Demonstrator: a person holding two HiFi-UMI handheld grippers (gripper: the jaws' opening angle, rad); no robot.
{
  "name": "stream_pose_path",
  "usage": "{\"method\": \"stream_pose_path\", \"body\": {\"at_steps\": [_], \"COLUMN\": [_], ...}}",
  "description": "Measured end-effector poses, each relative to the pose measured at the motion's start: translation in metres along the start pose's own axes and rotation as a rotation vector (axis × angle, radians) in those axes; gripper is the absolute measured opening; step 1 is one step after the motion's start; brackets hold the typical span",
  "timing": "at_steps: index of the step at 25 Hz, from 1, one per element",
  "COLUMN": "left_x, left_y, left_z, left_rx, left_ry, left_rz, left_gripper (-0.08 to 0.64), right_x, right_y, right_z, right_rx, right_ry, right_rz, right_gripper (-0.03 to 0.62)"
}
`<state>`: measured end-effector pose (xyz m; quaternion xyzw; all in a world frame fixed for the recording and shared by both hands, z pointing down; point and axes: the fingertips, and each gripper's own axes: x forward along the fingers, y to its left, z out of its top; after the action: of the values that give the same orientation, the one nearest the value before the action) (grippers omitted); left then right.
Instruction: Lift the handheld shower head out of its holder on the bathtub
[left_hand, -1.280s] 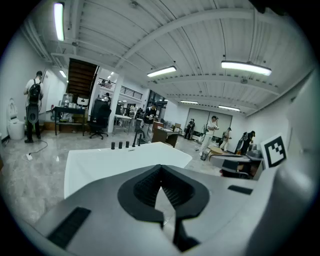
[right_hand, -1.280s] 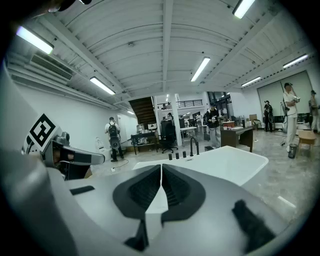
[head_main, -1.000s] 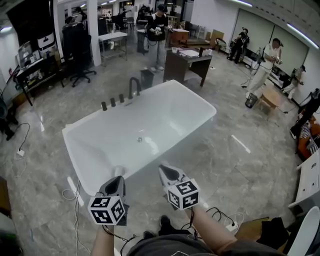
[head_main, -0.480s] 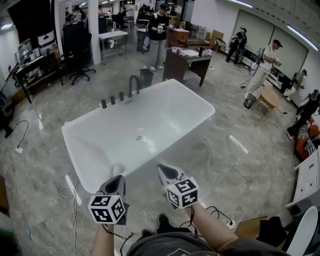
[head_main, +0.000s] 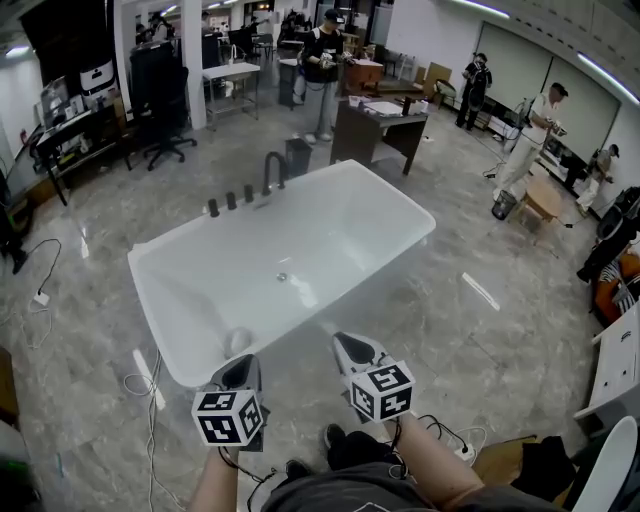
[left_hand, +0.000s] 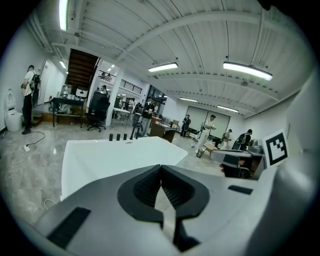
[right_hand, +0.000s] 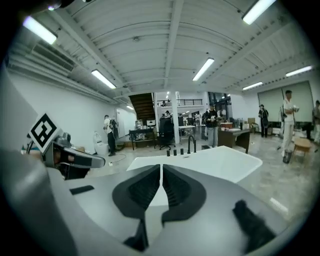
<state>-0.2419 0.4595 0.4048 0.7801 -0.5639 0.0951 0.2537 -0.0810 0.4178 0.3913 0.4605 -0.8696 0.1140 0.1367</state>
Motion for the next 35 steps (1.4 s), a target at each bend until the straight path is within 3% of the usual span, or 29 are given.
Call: {"method": "stream_pose_path", "body": {"at_steps": [2,7,13,24,30,35], "left_x": [0.005,0.034,0.089,0.208,0.248,0.276], "left_y": [-0.004,-0.013,-0.015,-0.052,-0.063,-0.075], "left_z": [-0.003,0.001,0.032,0.072,0.082,0.092], "left_rx": [0.002,0.038,0.006,-0.017,-0.021,-0.02], "left_ry": [0.011,0.018,0.0,0.03,0.003,-0.008], "left_rz": [0.004,0.024,0.073,0.135,0.185,0.181], "left_gripper": [0.015,0.015,0.015,0.015,0.015,0.015], "right_x": [0.003,0.024,0.064,0.123,0.142,0.158], "right_y": [-0.009,-0.05,-0.1,-0.23,-0.27,-0.294], "right_z": [-0.003,-0.01,-0.003,0.017,0.013,0.017], "right_rx": [0.038,0.013,0.054,0.072,0.05,0.046], "right_ry": [0.0,0.014,0.029,0.058,0.079,0.076], "right_rz": [0.001,-0.04,0.051,0.114,0.162,0.17], "right_gripper": [0.031,0.031,0.031,0.031,0.031,0.031]}}
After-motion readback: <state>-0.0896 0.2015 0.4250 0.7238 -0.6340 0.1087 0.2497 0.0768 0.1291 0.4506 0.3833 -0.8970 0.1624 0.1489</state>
